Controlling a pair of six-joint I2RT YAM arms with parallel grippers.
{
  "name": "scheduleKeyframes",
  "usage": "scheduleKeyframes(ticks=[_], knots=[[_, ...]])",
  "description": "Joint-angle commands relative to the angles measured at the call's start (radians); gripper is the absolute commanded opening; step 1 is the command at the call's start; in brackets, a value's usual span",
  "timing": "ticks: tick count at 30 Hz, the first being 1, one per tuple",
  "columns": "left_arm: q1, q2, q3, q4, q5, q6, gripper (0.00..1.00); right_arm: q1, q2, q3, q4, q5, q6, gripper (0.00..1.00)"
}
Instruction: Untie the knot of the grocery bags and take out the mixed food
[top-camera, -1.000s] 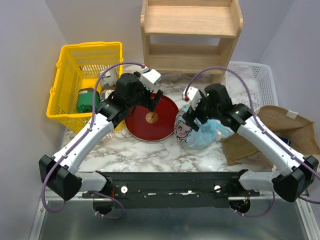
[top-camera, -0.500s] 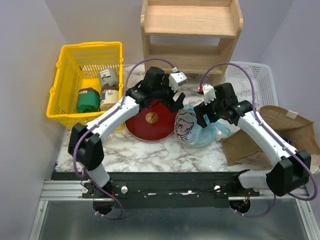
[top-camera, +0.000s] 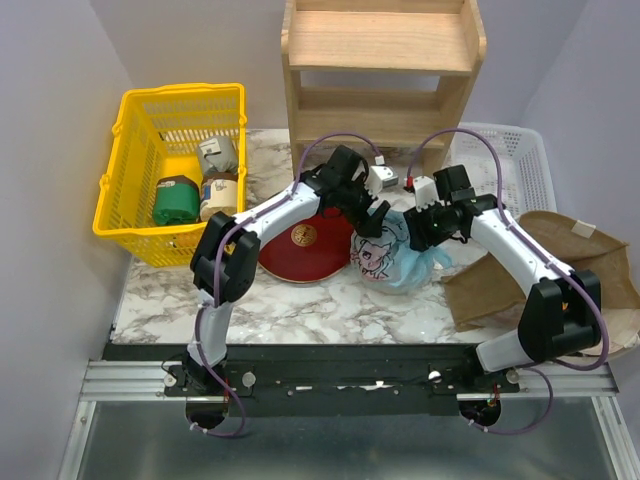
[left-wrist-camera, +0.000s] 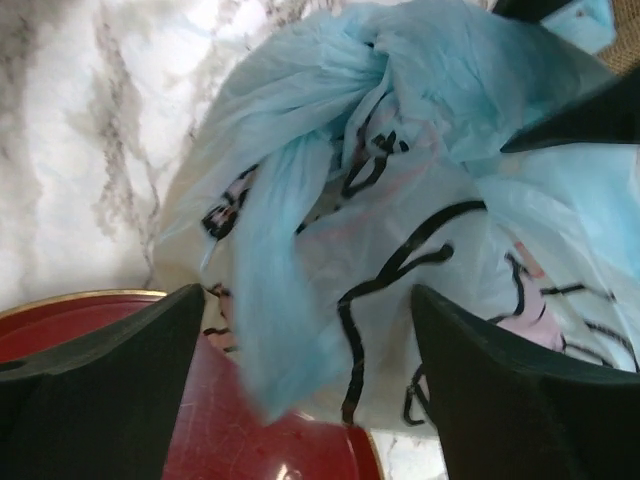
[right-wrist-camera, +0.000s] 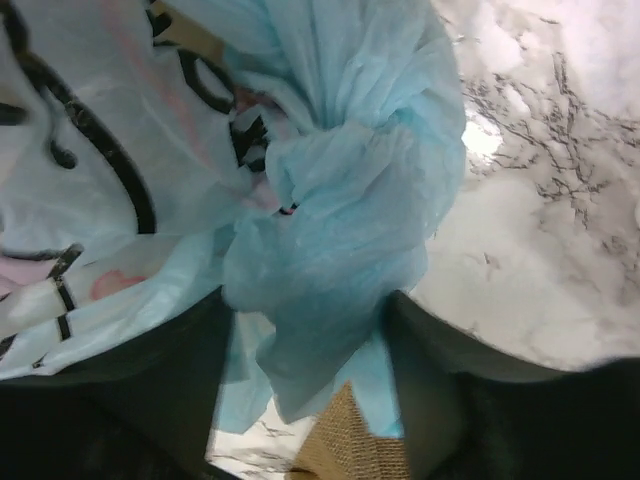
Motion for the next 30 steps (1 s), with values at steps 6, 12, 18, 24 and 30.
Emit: scheduleKeyframes(ticks=[6,12,18,24,30], knots=[[-0.016,0.041,0.057,-0.166,0.063,0.105,0.13,0.003,-0.139,0.052,-0.03,-0.075,-0.102,0.18],[-0.016,-0.109,0.006,-0.134,0.1,0.099,0.0,0.004,-0.334,0.012,0.031,-0.073,-0.225,0.08],[-0.019,-0.333,-0.22,-0.111,0.112,0.186,0.0,0.004,-0.524,-0.15,0.018,-0.127,-0.445,0.08],[-0.033,-0.39,-0.385,-0.143,0.051,0.216,0.51,0.004,-0.621,-0.35,0.129,-0.071,-0.599,0.32],[-0.031,-0.468,-0.327,-0.133,-0.027,0.216,0.7,0.004,-0.571,-0.143,0.004,-0.087,-0.354,0.8]])
